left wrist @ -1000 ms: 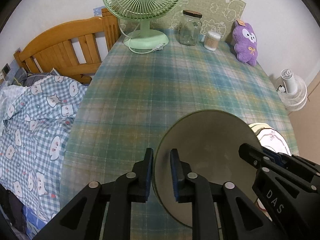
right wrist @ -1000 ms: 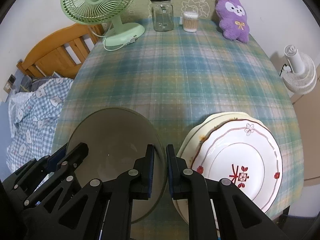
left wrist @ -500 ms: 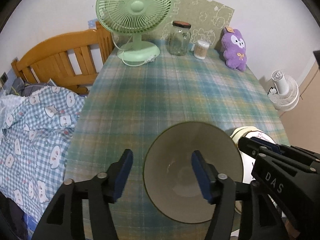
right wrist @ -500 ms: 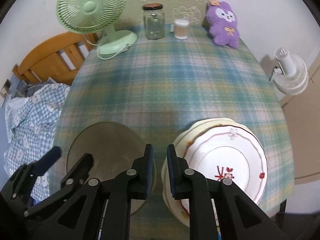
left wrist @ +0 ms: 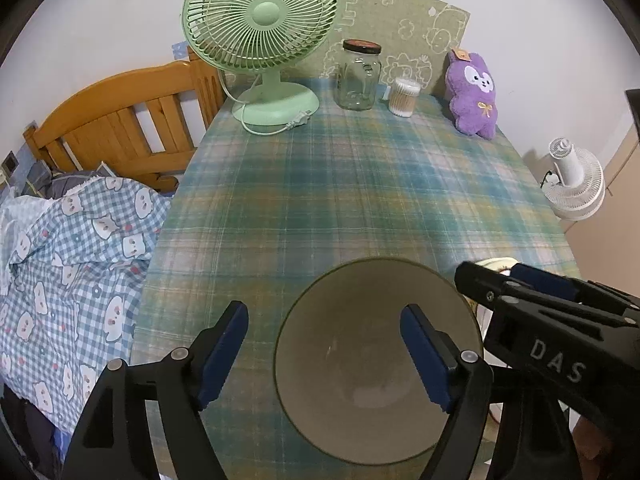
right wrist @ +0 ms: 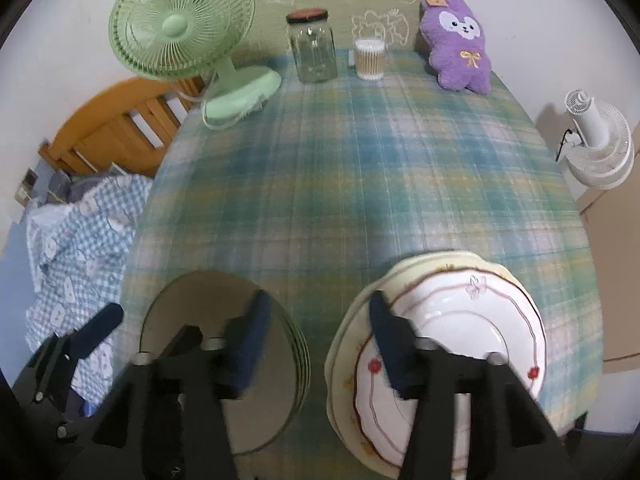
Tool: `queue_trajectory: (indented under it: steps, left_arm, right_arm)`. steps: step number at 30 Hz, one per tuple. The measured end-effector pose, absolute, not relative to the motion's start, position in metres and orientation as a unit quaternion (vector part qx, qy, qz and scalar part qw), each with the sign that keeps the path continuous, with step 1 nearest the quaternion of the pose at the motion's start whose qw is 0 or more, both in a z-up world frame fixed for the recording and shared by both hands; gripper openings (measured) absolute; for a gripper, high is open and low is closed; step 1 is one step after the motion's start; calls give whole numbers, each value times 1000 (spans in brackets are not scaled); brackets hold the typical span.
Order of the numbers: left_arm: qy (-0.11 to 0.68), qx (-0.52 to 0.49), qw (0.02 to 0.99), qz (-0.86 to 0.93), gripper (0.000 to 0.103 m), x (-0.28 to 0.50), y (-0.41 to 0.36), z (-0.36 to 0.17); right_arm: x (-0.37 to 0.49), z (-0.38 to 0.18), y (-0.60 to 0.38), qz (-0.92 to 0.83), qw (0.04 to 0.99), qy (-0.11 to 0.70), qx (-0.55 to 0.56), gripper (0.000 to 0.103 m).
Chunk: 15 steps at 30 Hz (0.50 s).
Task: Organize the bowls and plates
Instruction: 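Grasp the rim of the nested white bowls with the right gripper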
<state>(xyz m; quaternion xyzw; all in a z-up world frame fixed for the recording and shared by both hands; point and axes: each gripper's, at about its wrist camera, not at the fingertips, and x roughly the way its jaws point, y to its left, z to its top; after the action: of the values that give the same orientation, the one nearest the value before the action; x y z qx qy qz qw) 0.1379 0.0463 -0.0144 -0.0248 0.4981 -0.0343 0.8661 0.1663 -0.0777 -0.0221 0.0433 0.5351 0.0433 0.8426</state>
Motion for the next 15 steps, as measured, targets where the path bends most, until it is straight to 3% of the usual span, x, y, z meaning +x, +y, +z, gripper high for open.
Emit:
queue_trajectory:
  steps: [6,15]
  left_arm:
    - [502,-31,864,-18,87,142,46,-23]
    - [516,-13,856,-38,88,148,52,-36]
  right_arm:
    - [177,-33,-82,69,839,537,43,59]
    - [174,-39,-71,63,843,532,58,67]
